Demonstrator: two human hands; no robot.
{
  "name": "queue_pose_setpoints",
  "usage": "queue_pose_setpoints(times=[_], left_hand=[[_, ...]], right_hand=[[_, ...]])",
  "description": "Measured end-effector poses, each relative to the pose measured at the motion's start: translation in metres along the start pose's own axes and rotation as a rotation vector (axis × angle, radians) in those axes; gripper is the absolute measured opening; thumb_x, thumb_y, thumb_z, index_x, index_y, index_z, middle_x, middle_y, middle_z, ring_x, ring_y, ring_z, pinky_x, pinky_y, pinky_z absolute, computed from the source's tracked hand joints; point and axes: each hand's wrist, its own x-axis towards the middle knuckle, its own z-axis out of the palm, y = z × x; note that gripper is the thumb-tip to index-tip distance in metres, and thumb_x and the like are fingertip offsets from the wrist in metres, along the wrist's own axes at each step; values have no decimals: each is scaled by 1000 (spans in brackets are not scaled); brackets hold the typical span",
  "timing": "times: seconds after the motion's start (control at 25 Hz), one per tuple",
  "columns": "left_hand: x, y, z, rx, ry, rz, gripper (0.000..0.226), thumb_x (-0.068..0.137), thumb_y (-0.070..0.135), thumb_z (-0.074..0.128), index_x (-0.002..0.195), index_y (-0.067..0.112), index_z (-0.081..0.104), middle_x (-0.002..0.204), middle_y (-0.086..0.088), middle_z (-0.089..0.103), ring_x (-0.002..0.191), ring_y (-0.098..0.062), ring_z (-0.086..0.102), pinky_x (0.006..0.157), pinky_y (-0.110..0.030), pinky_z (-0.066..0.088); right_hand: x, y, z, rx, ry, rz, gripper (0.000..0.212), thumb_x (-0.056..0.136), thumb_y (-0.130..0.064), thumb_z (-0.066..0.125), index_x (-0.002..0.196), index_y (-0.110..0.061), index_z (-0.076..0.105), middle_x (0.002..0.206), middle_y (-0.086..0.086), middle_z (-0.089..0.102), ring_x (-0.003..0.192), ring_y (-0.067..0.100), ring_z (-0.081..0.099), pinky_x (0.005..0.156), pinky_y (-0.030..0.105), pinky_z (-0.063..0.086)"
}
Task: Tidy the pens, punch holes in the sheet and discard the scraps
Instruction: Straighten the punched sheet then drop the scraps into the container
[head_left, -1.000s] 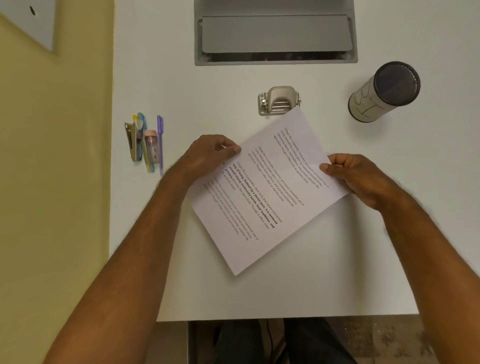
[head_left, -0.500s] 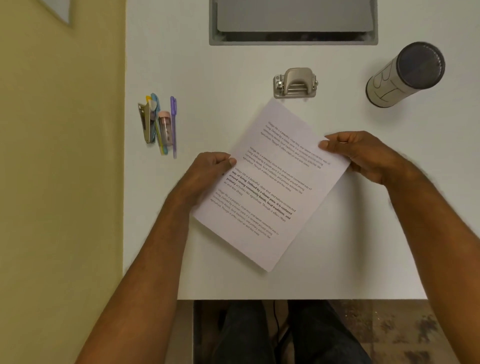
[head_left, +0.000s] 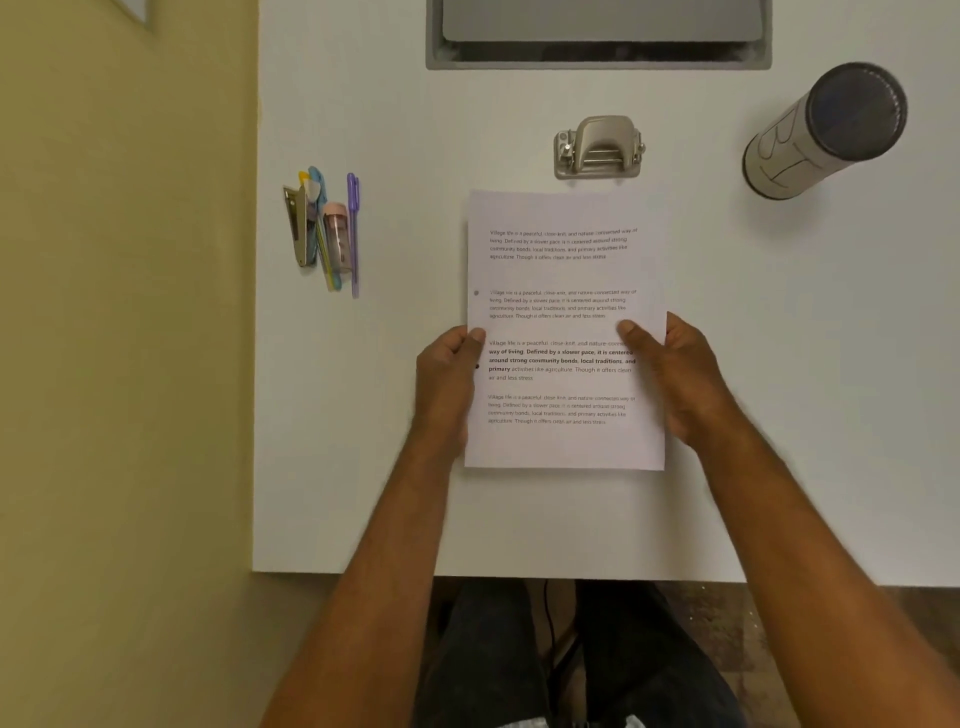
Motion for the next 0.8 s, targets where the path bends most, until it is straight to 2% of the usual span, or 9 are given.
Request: queue_pose_setpoints(times=[0.12,0.2,0.4,0.52,0.68,0.8], left_hand=[[-2,4,2,-6,-36,-7,20,107,21,54,113,12,70,108,-8,79,90,-20,75,78,-41,64],[-1,11,4,2,-55,9,20,107,21,53,117,15,69,110,-6,79,90,-20,75,78,-41,63],[-12,36,17,28,-49,140,18,107,17,54,110,18,71,101,1,79,87,-16,75,77,-34,63],[-29,53,18,19,-42,235,18,107,18,53,108,18,71,101,3,78,87,-13,73,73,-29,60],[-54,71,18,39,-63,366,18,107,18,54,105,23,71,101,9,77,93,-11,71,83,-31,60],[-73,80,16,93,-77,456,18,107,19,53,106,25,69,105,17,75,99,-10,70,89,-30,59]], right_hand=[[-4,-3,-6,-50,9,-15,20,102,-20,66,120,-24,72,109,-9,80,100,13,77,80,25,60],[-6,-7,-8,-76,7,-41,18,101,-21,66,118,-26,72,109,-11,80,101,11,77,81,23,59],[-21,-29,-10,-57,11,-132,23,100,-18,68,123,-24,71,113,-10,79,103,10,76,82,20,59],[-33,-49,-12,-64,14,-187,26,100,-16,68,126,-19,69,117,-8,78,106,12,75,88,26,60],[-54,-74,-12,-102,27,-266,32,101,-13,67,133,-12,65,119,-10,74,105,6,73,85,21,59],[-70,-84,-13,-100,53,-334,29,101,-11,65,130,-16,64,119,-12,73,106,4,71,87,20,58]])
